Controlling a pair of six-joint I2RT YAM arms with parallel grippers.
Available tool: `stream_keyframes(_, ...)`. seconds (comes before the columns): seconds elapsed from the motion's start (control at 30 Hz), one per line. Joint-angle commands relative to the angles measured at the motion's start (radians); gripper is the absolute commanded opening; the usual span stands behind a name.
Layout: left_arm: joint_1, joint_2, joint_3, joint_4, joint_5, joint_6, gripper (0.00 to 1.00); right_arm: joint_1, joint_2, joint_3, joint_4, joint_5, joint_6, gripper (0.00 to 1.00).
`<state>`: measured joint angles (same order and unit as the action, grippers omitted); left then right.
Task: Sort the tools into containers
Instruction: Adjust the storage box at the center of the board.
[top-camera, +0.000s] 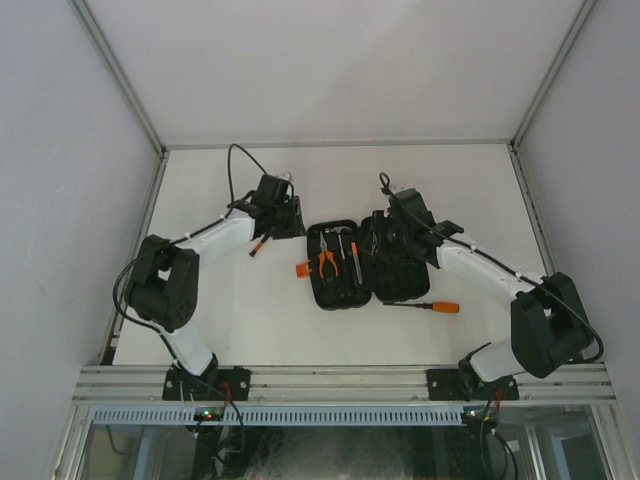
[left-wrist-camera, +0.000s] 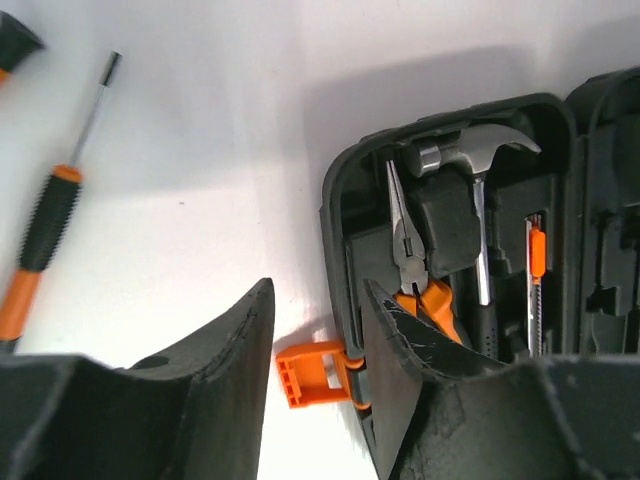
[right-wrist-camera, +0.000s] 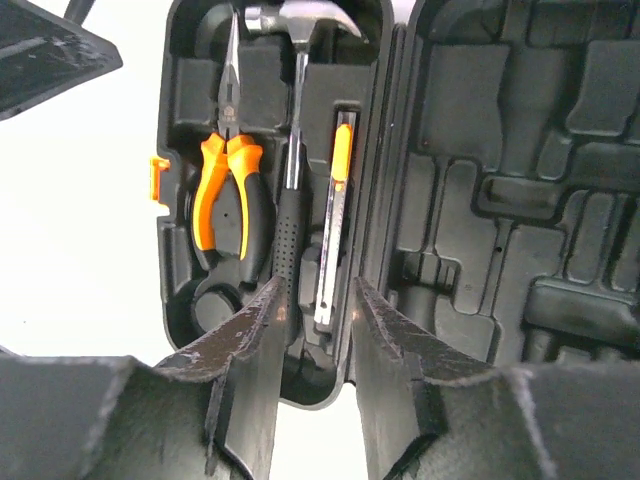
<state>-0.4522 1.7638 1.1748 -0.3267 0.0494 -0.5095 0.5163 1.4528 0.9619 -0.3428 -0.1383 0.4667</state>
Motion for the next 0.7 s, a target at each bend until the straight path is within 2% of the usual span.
stream_keyframes(0.0, 0.028, -0.133, 0.073, -0.056, -0.075, 0.045, 0.46, -0.011, -0.057, -0.014, 0.055, 0.05, -0.036, 0.33)
stream_keyframes(0.3, 0.134, -0.284, -0.01, -0.125, -0.182, 0.1, 0.55, -0.029, -0.136, -0.081, 0.086, 0.097, -0.039, 0.5)
stream_keyframes(0.5, 0.193, -0.294, -0.008, -0.208, -0.2, 0.134, 0.56, -0.057, -0.172, -0.133, 0.141, 0.065, -0.035, 0.61)
stream_keyframes(0.67, 0.224, -0.281, 0.007, -0.266, -0.21, 0.161, 0.56, -0.087, -0.197, -0.163, 0.191, 0.019, -0.021, 0.65)
